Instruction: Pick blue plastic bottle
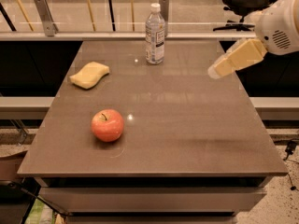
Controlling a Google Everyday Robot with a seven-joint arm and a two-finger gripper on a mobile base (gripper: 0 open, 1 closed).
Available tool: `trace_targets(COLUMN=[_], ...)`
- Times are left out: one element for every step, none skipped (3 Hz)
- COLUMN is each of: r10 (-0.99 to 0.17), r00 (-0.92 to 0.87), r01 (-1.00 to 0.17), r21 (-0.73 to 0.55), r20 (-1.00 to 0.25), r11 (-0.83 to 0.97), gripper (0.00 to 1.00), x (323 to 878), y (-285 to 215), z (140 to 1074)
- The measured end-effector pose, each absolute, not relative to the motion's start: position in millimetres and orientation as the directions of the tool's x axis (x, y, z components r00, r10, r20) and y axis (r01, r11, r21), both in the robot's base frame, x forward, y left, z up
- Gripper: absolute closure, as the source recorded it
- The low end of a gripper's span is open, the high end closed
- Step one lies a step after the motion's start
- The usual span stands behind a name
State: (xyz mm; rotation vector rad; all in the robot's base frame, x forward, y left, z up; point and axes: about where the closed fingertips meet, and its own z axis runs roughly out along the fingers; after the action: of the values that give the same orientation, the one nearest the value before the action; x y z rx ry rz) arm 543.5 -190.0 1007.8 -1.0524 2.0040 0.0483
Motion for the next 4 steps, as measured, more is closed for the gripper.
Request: trace_targets(r10=[-0.613, -0.558, -0.487, -0.401], r00=[-0.274, -0.260, -0.238, -0.199], r01=[-0.669, -0.663, -0.653, -0.634], r21=[-0.311, -0.274, -0.233, -0.194], r20=[-0.741, -0.788, -0.840, -0.894], r11=[0.675, 0.697, 0.721, 0.749], gripper=[0.00, 0.00, 0.00, 0.00], x=[569, 595, 615, 633], y=[-178, -170, -167, -165], z=[1005, 997, 985, 977])
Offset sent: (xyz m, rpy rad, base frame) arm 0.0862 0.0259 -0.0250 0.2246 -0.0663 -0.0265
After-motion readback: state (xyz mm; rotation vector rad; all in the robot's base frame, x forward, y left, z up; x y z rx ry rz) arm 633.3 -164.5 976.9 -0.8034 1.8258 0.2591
